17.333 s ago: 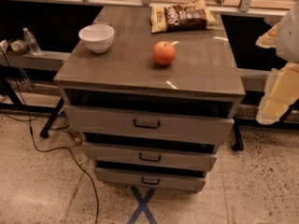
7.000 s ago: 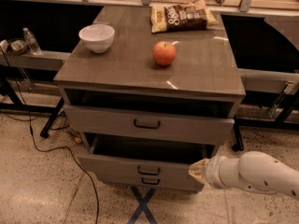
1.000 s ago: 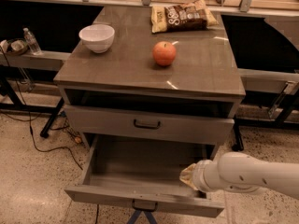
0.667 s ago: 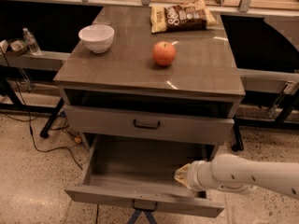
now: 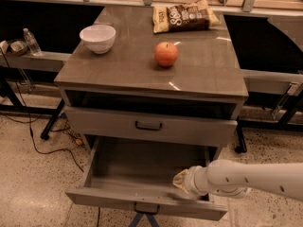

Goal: Open middle drawer

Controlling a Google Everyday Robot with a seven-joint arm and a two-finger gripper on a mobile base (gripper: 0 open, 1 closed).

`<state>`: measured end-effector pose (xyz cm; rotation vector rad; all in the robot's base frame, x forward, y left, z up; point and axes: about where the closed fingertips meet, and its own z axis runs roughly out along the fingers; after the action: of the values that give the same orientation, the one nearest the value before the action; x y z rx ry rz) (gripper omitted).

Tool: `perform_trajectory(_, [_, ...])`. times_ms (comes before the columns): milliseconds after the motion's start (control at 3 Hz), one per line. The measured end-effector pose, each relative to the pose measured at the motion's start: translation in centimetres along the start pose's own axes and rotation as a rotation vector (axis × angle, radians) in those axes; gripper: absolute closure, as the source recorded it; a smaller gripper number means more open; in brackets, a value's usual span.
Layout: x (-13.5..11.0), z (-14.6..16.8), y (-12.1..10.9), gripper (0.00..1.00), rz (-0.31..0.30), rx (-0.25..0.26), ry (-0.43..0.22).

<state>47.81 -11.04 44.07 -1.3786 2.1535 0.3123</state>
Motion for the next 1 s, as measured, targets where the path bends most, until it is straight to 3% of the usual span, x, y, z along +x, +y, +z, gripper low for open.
perform_trajectory(333, [1.4,0.7,0.5,1.0,0.017,-0.004,0.018])
perform_trajectory(1000, [5.0,-0.4,3.4,1.0,0.01,-0.062,0.1])
